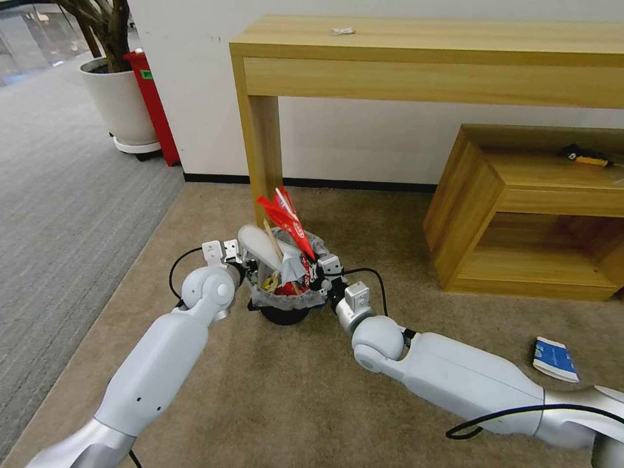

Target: Pick up the trash bin and place the garbage on the floor into it.

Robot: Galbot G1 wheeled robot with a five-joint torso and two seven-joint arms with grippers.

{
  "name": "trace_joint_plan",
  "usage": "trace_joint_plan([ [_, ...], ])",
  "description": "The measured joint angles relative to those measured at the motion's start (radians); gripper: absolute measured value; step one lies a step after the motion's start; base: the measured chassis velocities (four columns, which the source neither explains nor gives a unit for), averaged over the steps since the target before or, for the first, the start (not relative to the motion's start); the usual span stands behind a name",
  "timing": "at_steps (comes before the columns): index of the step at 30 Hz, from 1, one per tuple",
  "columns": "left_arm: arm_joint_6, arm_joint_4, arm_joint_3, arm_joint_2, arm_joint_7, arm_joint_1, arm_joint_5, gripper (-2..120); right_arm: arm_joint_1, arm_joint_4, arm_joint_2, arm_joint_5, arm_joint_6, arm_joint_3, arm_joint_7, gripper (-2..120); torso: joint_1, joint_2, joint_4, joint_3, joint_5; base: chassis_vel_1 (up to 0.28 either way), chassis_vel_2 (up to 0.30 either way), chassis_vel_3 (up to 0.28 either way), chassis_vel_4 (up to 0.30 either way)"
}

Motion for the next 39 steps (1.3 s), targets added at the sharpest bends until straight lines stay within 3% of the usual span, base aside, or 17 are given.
trace_joint_plan([
  [16, 0.010, -0.068, 0.015, 0.008, -0.029, -0.005, -0.047, 0, -0.051, -0.049, 0.024, -0.039, 0.017, 0.016, -0.001, 0, 0.000, 0.000, 0.0001, 0.000, 0.0001, 0.000, 0.000, 0.000, 0.000],
  [23, 0.012, -0.079, 0.014, 0.011, -0.031, 0.003, -0.051, 0, -0.060, -0.054, 0.031, -0.045, 0.009, 0.018, 0.004, 23, 0.000, 0.000, 0.0000, 0.000, 0.0000, 0.000, 0.000, 0.000, 0.000],
  [39, 0.010, -0.025, 0.009, 0.008, -0.021, 0.003, -0.039, 0, -0.055, -0.045, 0.037, -0.046, 0.012, 0.039, 0.025, 81, 0.000, 0.000, 0.0000, 0.000, 0.0000, 0.000, 0.000, 0.000, 0.000],
])
